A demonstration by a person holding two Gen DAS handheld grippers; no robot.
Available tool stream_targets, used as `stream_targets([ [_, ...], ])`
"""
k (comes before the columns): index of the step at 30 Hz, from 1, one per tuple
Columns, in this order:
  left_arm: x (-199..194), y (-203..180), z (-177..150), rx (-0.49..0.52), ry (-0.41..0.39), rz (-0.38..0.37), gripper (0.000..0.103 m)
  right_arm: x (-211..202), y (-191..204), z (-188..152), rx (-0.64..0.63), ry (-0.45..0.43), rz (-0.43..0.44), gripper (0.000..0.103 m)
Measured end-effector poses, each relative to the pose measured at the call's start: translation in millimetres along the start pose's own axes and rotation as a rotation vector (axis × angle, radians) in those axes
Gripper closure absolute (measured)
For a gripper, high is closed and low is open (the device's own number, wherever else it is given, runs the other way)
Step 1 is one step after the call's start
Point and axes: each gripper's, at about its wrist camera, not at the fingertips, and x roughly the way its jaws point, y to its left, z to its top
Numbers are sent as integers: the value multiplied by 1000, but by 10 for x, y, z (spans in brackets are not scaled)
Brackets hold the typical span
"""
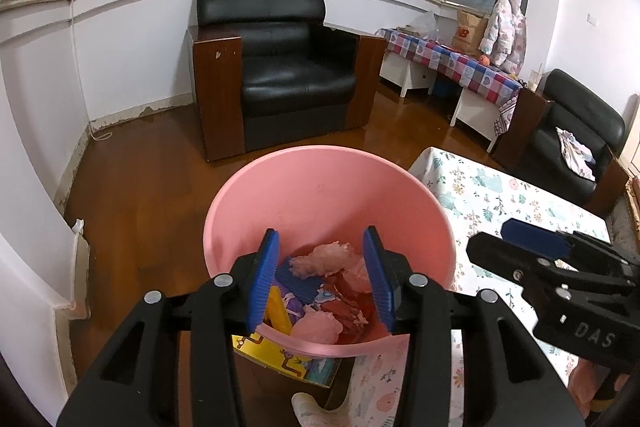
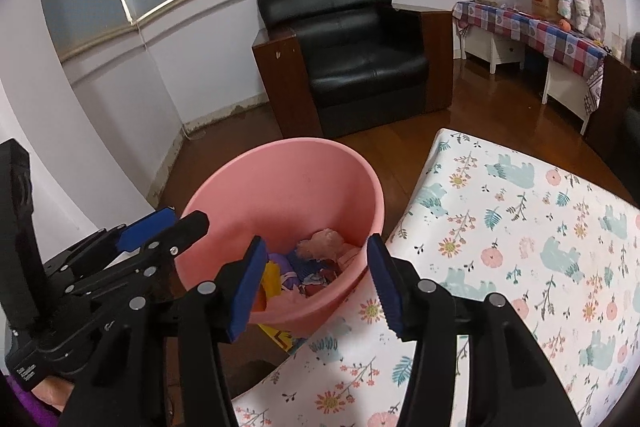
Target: Collect trash
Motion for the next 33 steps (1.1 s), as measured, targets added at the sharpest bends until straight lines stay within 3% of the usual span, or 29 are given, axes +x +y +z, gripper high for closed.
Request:
stream_targets([
  [14,-149,-193,4,11,-36,23,59,-533,9,-255,-4,-145,-20,38],
  [33,-283,-381,-67,65,-56,8,59,-759,-162,-459,65,-193,-60,36],
])
